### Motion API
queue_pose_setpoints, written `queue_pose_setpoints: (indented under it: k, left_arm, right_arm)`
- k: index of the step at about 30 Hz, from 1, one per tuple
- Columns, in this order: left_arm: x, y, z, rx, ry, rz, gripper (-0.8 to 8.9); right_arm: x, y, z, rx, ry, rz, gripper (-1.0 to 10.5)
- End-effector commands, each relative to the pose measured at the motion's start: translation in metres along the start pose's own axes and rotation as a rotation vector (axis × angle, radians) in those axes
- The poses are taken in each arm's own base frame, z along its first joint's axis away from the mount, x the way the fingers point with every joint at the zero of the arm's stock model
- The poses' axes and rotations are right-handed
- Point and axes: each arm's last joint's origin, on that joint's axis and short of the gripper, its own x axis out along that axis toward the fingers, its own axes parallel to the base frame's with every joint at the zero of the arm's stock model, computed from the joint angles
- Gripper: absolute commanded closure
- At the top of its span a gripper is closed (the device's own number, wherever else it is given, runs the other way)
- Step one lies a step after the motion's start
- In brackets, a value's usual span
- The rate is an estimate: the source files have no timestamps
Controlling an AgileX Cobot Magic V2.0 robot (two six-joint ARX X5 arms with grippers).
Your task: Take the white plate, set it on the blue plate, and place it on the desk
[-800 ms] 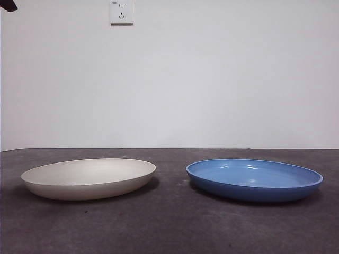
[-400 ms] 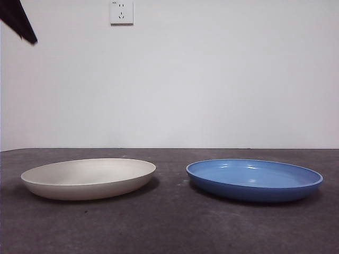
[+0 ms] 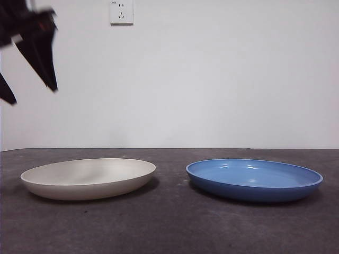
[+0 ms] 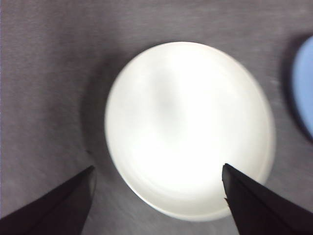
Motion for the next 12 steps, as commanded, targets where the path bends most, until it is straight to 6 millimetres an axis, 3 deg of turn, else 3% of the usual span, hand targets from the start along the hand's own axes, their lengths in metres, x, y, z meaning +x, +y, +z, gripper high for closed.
queue_pose_setpoints:
  k: [1, 6, 12]
  left_arm:
    - [0.022, 0.003, 0.009, 0.012, 0.040, 0.010, 4.08]
    - [0.058, 0.012, 0.013, -0.004, 0.090, 0.020, 4.08]
    - [0.085, 0.022, 0.013, -0.017, 0.124, 0.075, 4.09]
  right_arm:
    - [-0.003, 0.002, 0.004, -0.015, -0.018, 0.002, 4.9]
    - [-0.003, 0.002, 0.004, -0.015, -0.017, 0.002, 4.9]
    - [-0.003, 0.002, 0.004, -0.016, -0.018, 0.002, 4.9]
